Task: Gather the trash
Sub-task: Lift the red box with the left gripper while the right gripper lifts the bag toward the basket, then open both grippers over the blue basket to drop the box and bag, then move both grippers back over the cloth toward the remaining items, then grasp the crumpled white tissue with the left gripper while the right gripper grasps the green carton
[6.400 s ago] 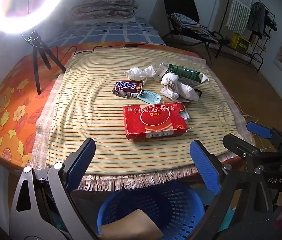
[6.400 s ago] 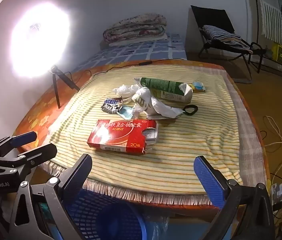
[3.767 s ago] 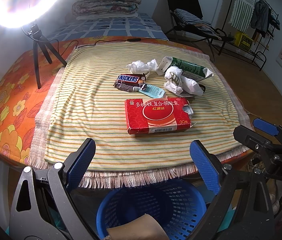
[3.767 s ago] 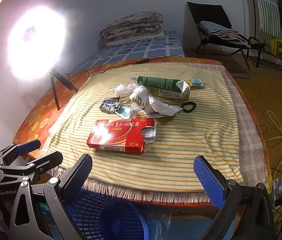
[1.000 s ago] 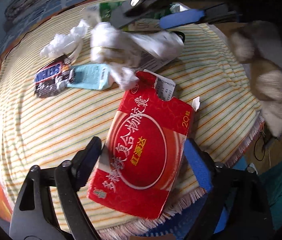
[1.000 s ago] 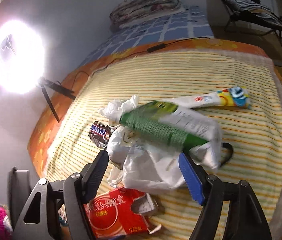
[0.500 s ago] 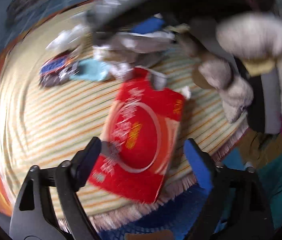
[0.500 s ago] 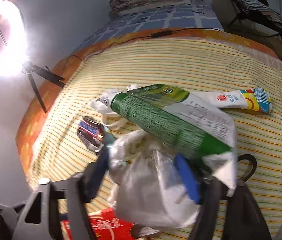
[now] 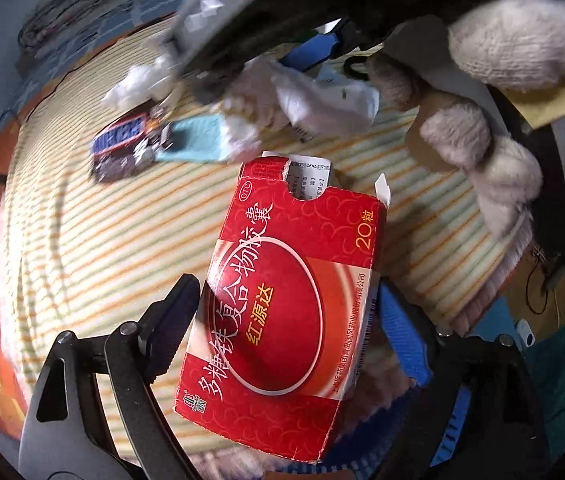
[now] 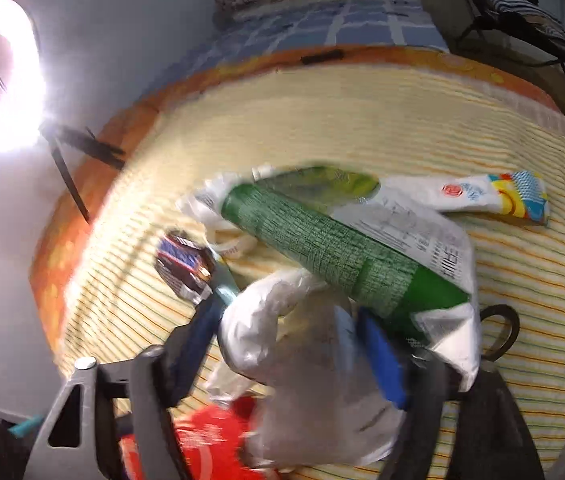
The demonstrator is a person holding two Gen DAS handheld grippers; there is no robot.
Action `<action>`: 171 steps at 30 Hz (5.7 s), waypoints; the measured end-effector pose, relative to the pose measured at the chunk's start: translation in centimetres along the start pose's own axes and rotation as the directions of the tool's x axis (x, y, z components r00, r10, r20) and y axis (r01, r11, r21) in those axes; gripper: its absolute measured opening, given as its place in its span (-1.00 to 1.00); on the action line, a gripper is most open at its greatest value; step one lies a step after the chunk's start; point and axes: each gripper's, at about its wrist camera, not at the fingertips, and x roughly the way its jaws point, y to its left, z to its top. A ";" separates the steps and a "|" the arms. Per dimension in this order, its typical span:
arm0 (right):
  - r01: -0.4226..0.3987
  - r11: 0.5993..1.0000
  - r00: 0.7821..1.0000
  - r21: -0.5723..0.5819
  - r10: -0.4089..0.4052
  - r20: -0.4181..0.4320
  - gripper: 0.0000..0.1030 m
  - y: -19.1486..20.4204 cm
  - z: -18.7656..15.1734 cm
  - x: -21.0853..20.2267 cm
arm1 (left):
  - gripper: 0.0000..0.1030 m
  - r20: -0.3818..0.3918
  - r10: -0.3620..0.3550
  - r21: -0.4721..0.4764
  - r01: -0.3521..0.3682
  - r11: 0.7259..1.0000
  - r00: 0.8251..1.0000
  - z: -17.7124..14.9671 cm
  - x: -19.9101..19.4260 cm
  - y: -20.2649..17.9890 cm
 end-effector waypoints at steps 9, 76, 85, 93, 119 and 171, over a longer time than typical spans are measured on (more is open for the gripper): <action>-0.174 0.982 0.984 0.071 0.171 0.044 0.09 -0.6 -2.3 -3.1 | 0.72 0.053 0.018 -0.148 -0.010 0.989 0.998 -3.3 -3.4 4.1; -0.133 0.979 0.990 -0.156 0.138 0.023 0.58 7.5 -25.8 -11.9 | 0.76 0.084 0.012 -0.271 0.011 0.962 0.996 -17.6 -6.9 -3.0; -0.103 0.986 0.994 -0.133 0.107 0.024 0.72 7.0 -25.5 -11.8 | 0.76 0.082 0.010 -0.283 0.013 0.959 0.997 -17.4 -6.8 -2.6; -0.064 0.994 0.998 -0.089 0.066 0.014 0.81 6.4 -24.7 -11.7 | 0.76 0.075 -0.003 -0.314 0.027 0.949 0.997 -17.2 -6.8 -1.8; 0.097 0.984 0.979 -0.149 -0.068 0.192 0.81 1.3 -11.0 -12.5 | 0.76 0.150 0.037 -0.259 0.004 0.966 0.988 -6.3 -7.5 4.2; 0.303 0.927 0.932 -0.222 -0.240 0.271 -0.25 -1.6 0.2 -3.8 | -0.72 0.179 -0.134 -0.440 0.201 0.875 0.975 13.0 3.4 15.1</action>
